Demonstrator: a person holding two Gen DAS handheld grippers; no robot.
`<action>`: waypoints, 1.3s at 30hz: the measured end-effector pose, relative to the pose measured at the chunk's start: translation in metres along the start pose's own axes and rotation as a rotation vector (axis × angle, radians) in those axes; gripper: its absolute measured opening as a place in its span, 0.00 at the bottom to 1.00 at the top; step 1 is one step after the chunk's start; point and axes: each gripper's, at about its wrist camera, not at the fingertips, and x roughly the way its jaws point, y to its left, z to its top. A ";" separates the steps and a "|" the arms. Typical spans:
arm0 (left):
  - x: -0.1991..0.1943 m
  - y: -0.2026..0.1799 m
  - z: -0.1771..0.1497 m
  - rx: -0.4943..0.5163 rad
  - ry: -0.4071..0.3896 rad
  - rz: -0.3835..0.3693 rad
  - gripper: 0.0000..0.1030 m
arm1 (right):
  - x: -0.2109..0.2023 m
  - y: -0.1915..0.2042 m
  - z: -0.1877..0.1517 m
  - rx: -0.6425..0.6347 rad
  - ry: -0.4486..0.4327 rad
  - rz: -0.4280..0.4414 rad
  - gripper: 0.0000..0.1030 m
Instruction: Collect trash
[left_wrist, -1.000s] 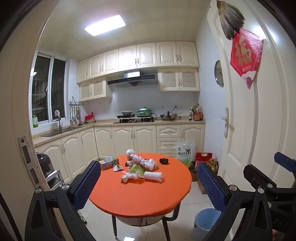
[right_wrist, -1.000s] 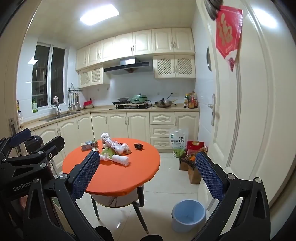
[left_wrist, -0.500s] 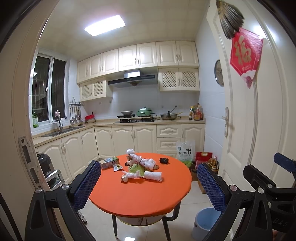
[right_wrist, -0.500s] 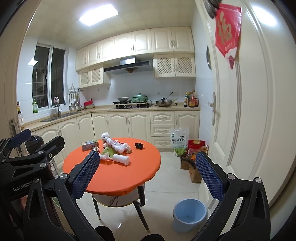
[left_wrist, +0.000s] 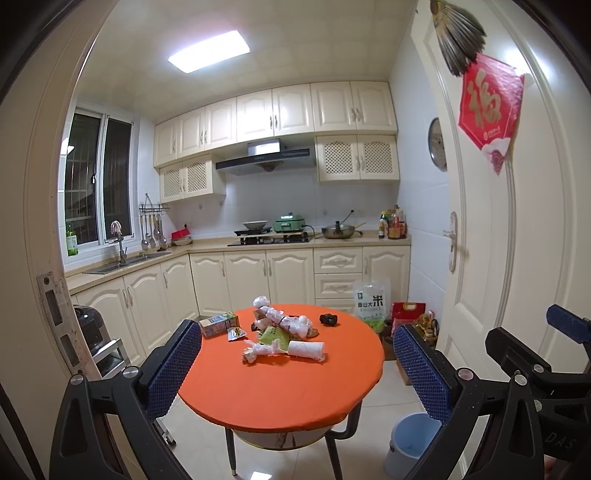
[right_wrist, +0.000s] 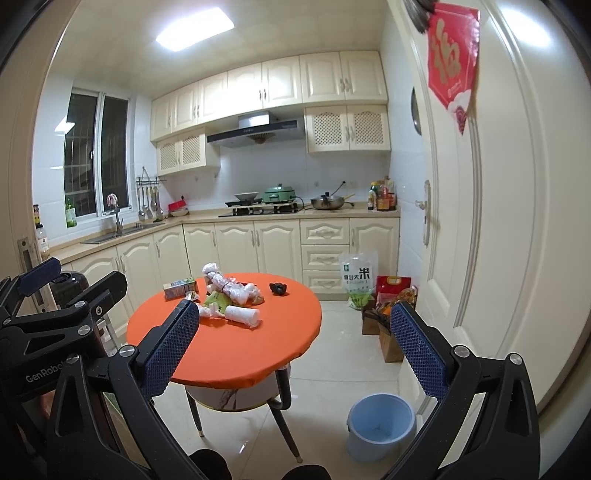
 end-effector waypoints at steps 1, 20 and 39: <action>0.000 0.000 0.000 0.000 0.000 0.000 0.99 | 0.000 0.000 0.000 0.001 0.001 0.000 1.00; 0.001 0.001 -0.002 -0.005 0.003 0.003 0.99 | 0.001 0.000 -0.001 0.003 0.003 0.003 1.00; 0.005 0.000 -0.002 -0.007 0.010 0.003 0.99 | 0.001 0.000 -0.003 0.003 0.007 0.004 1.00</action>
